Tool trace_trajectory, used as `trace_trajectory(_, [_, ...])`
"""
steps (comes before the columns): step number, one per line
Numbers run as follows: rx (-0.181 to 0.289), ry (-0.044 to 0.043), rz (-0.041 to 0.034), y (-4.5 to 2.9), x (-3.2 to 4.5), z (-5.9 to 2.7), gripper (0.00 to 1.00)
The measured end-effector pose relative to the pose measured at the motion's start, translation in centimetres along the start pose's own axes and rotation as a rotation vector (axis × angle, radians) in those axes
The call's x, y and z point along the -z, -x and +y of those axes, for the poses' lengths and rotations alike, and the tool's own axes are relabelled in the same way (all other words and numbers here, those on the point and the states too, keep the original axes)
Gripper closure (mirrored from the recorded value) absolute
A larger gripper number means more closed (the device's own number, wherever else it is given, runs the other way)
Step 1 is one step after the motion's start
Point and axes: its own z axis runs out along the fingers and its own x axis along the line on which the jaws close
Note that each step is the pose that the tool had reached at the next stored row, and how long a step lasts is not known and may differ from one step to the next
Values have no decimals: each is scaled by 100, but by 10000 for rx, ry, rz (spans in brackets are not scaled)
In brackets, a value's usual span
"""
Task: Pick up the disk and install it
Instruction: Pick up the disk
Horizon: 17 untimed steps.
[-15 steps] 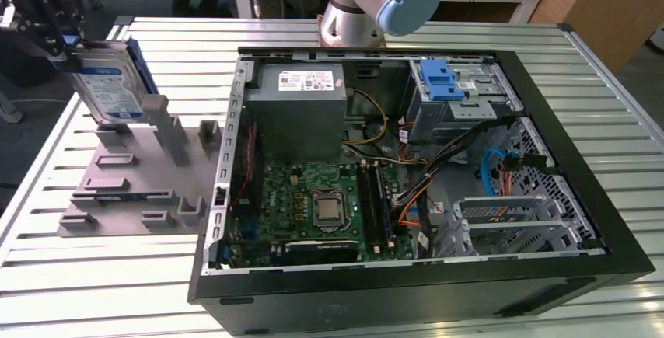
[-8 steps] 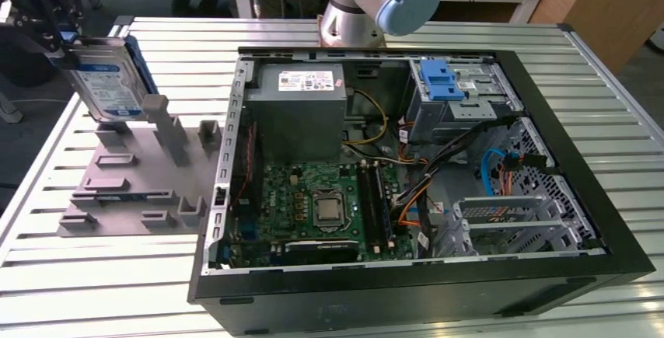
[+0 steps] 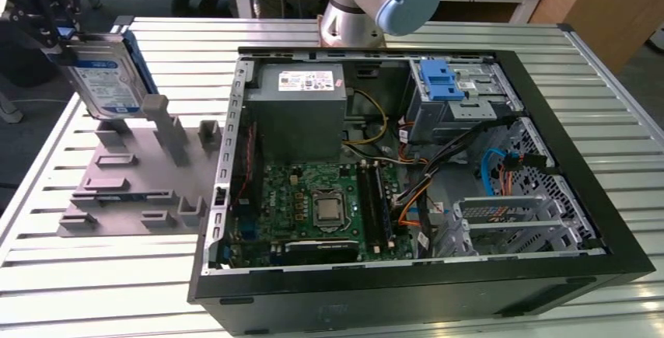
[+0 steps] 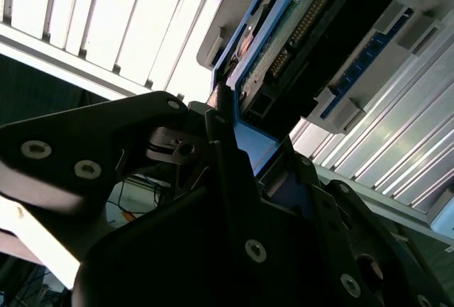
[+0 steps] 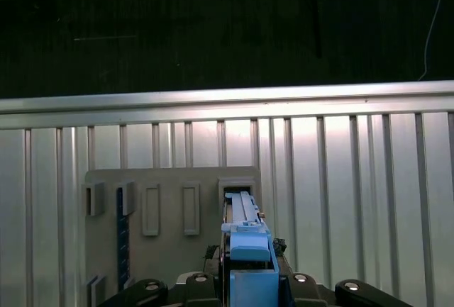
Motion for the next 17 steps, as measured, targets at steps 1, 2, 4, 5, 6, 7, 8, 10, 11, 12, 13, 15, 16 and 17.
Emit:
trace_trajectory(1, [0,-1,0,0,5,0,63])
trace_trajectory(2, [0,-1,0,0,11,1,63])
trace_trajectory(4, [0,1,1,0,21,0,63])
trace_trajectory(5, [0,0,0,0,25,1,63])
trace_trajectory(6, [0,0,0,0,31,1,63])
trace_trajectory(7, [0,0,0,0,35,1,63])
trace_trajectory(8, [0,0,0,0,41,1,63])
trace_trajectory(10, [0,0,0,0,51,2,63])
trace_trajectory(11, [0,0,0,-1,57,2,63])
trace_trajectory(12, [0,0,0,-1,63,2,63])
trace_trajectory(13, [0,0,0,0,68,2,63])
trace_trajectory(15, [0,-1,0,-1,78,2,63])
trace_trajectory(16, [0,0,0,-1,84,2,63])
trace_trajectory(17, [0,0,0,-1,89,2,63])
